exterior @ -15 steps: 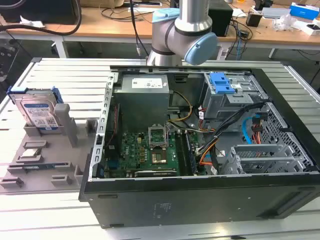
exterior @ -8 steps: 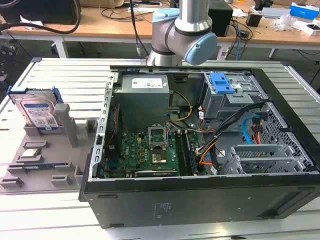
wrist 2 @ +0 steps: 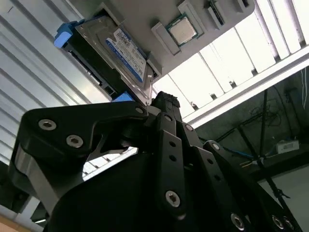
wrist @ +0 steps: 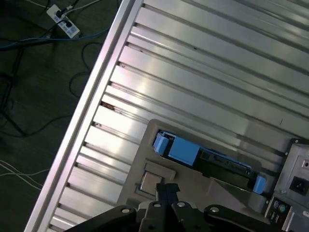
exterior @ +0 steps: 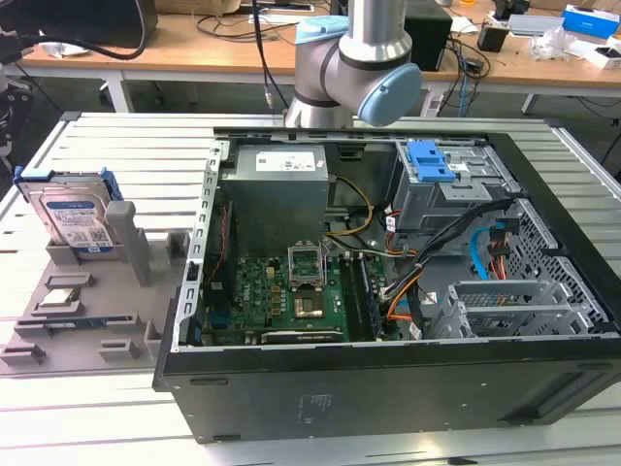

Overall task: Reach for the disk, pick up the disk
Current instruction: 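Pick up the disk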

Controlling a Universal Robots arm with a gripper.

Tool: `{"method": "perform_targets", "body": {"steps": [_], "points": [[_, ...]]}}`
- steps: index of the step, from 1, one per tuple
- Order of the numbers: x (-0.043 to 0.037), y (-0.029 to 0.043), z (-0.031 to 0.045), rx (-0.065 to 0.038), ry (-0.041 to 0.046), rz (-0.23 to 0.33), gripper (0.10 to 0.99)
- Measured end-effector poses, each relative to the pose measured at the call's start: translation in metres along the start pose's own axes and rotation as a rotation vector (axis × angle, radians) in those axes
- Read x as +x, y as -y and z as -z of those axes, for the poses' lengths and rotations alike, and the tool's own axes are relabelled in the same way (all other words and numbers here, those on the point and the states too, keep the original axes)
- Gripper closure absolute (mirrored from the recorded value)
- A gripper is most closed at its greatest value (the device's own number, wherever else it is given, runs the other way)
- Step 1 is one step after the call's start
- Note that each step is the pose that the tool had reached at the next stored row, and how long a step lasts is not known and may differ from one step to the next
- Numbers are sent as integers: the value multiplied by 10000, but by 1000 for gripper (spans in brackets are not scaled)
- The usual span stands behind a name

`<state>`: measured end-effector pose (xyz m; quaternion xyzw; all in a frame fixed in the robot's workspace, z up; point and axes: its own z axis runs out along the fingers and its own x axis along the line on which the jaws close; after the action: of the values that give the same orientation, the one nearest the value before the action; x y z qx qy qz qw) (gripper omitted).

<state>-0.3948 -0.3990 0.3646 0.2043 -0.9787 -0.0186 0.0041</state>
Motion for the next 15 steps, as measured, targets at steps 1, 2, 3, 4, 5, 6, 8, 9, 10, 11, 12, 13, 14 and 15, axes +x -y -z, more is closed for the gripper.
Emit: {"method": "perform_targets", "body": {"steps": [1, 2, 3, 4, 5, 6, 8, 9, 10, 11, 12, 13, 14, 15], "points": [[0, 0, 0, 0, -6, 162, 980], [0, 0, 0, 0, -20, 533, 980], [0, 0, 0, 0, -26, 689, 980], [0, 0, 0, 0, -32, 845, 980], [0, 0, 0, 0, -41, 1077, 980], [0, 0, 0, 1, -47, 1229, 980], [0, 0, 0, 1, -60, 1550, 980], [0, 0, 0, 0, -63, 1645, 980], [0, 0, 0, 0, -66, 1720, 980], [0, 0, 0, 1, -71, 1850, 980], [0, 0, 0, 1, -74, 1932, 980], [0, 0, 0, 1, -77, 2007, 980], [0, 0, 0, 0, -79, 2085, 980], [0, 0, 0, 1, -83, 2160, 980]]}}
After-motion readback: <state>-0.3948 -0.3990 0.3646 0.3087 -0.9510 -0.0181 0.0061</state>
